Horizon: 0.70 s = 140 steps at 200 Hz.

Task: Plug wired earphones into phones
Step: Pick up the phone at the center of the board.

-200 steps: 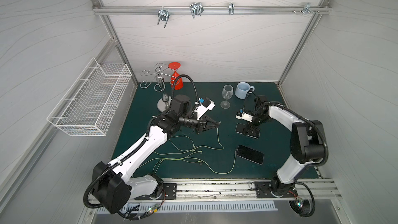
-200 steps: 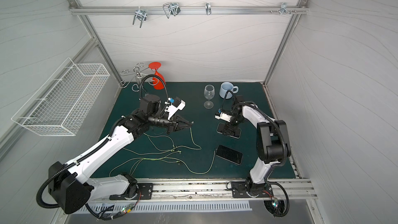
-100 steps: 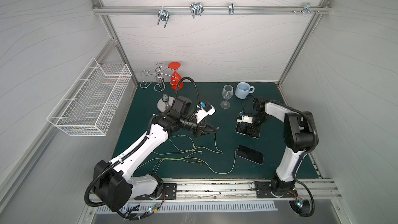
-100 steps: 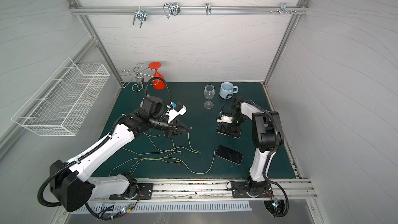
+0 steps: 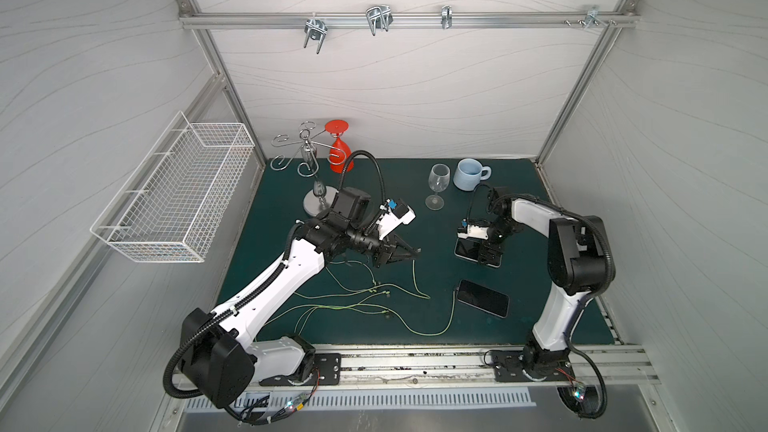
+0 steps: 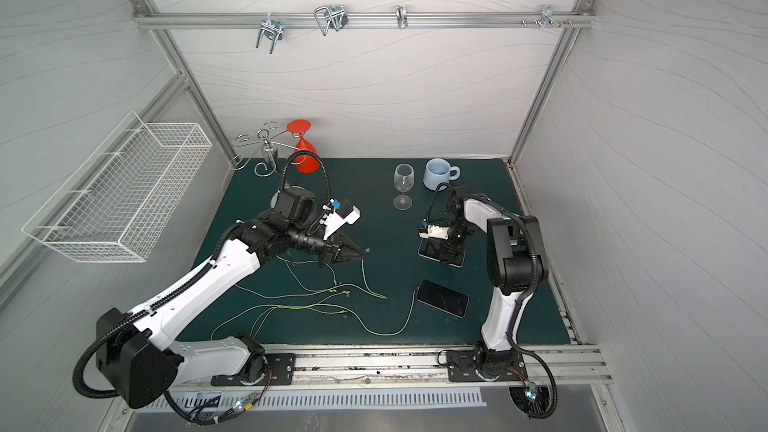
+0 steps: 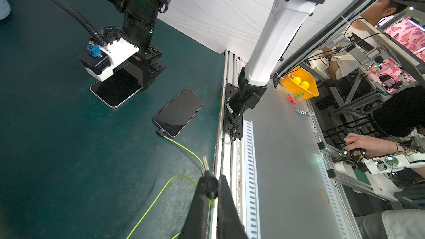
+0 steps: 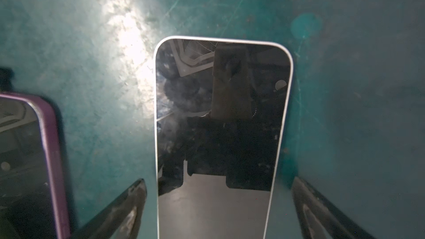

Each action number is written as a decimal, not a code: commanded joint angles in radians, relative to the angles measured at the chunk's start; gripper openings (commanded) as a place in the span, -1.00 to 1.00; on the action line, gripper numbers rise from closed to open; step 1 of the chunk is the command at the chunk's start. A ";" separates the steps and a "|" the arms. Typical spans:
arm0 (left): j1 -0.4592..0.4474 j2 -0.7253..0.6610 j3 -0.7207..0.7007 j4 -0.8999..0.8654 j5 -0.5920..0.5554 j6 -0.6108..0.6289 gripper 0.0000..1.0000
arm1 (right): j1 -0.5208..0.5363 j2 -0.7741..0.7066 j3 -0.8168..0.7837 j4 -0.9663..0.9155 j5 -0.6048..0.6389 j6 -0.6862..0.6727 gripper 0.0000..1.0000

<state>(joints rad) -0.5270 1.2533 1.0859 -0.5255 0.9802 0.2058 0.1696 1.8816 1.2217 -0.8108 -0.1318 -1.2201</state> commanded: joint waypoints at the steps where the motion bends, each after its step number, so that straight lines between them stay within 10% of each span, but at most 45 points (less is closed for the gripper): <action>1: 0.003 -0.010 0.017 0.001 0.005 0.019 -1.00 | 0.020 0.064 -0.037 -0.040 0.026 -0.029 0.95; 140: 0.003 0.010 0.014 0.024 -0.020 0.009 -1.00 | 0.130 0.038 -0.131 0.041 0.053 0.048 0.54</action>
<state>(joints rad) -0.5270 1.2537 1.0859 -0.5243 0.9581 0.2050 0.2741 1.8496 1.1687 -0.7452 -0.0074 -1.1839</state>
